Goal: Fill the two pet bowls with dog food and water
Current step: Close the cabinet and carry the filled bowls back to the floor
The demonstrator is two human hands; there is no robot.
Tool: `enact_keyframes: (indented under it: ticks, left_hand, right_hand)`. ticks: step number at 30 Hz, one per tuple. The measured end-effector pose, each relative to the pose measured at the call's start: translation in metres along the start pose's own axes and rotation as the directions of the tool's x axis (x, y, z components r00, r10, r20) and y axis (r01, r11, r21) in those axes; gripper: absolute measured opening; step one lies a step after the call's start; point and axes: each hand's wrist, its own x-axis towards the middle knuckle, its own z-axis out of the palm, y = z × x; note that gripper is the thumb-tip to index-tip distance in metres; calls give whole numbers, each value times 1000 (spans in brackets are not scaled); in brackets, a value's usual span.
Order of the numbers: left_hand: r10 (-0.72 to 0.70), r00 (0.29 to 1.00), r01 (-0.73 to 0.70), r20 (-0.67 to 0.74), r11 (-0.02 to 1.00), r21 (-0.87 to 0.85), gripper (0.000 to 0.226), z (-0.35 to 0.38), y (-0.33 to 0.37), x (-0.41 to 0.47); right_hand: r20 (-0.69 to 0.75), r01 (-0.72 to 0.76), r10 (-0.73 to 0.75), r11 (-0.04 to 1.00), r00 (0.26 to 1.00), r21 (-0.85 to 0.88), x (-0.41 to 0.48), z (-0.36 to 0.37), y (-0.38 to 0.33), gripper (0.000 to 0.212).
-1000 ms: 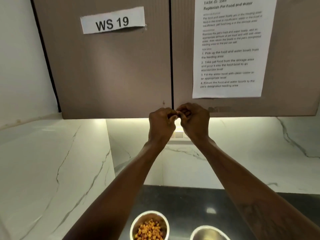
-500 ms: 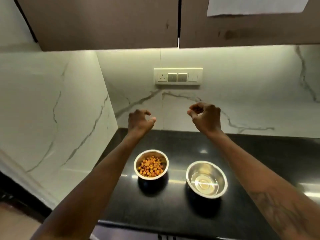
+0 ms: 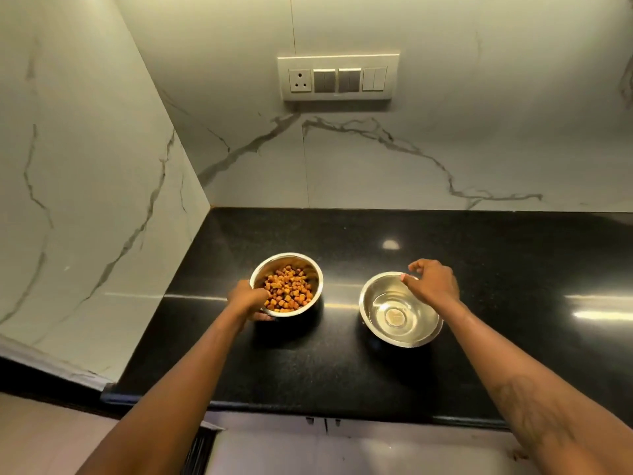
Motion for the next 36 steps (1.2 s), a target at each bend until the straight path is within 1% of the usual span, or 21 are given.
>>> enact_keyframes:
  ticks: [2,3,5,6,9,11,14,20,23,29,31,36]
  left_hand:
    - [-41,999,43,21,990,-136,35,4,-5,-3]
    - [-49,998,56,41,982,-181,37,4,-7,-6]
    - [-56,994,77,94,968,-239,42,5,-10,-11]
    - [-58,992,86,115,962,-260,45,4,-11,-15]
    - [-68,986,113,150,943,-314,56,4,-18,-29]
    - [-67,985,120,158,925,-360,61,4,-25,-37]
    - [-68,984,132,166,900,-416,62,4,-37,-52]
    - [-83,990,126,110,870,-477,63,0,-64,-84]
    - [-89,994,106,57,854,-510,59,-4,-80,-105]
    - [-144,987,71,-65,775,-628,62,-14,-126,-148]
    - [-166,980,49,-111,740,-671,64,-20,-145,-164]
    - [-190,964,-2,-185,691,-723,62,-48,-184,-198]
  right_hand:
    - [61,-45,48,998,997,-50,3,4,9,43]
    - [83,-59,66,995,994,-81,4,6,13,39]
    - [121,-87,106,984,987,-153,4,7,20,30]
    - [138,-103,130,977,982,-185,5,8,24,30]
    - [167,-143,187,959,968,-243,4,11,31,45]
    - [180,-136,183,960,966,-245,2,12,29,49]
    - [207,-90,135,973,969,-213,-2,14,23,45]
    - [260,-36,47,998,964,-48,-18,17,12,28]
    - [264,47,-42,999,964,-12,-31,17,-2,29]
    - [338,156,-168,986,926,63,-50,34,-35,22]
    - [356,214,-218,975,909,53,-61,40,-51,21]
    - [412,310,-310,948,857,69,-96,56,-93,19]
